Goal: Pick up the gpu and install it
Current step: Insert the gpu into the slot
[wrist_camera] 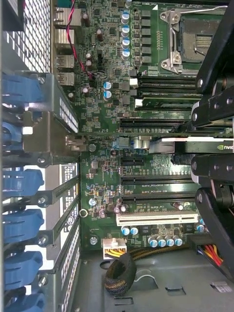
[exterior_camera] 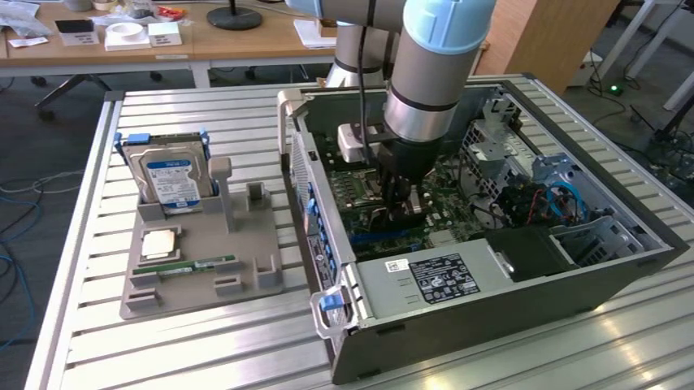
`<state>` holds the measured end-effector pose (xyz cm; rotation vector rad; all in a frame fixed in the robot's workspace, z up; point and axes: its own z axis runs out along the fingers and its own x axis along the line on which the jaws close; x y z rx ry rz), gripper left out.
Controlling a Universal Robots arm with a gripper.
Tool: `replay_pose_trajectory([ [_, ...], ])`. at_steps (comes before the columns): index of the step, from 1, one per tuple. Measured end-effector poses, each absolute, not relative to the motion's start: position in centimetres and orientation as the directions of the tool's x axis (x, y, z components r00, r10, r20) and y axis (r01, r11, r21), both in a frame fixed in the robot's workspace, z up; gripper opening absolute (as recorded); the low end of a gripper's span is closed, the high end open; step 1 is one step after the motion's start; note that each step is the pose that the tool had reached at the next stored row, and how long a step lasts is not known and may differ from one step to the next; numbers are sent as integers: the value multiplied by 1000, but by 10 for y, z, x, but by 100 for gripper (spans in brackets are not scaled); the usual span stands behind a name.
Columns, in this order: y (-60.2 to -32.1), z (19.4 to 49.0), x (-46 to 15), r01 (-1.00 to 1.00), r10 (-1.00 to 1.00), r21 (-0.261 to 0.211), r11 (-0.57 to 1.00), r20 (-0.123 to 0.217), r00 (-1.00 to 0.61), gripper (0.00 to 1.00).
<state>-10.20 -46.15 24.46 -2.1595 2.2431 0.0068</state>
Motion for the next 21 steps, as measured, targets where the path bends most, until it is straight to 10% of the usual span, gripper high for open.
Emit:
replay_pose_trajectory([
  [21, -461, 245, -102, -999, -999, -16, 38, -24, -38, 26],
])
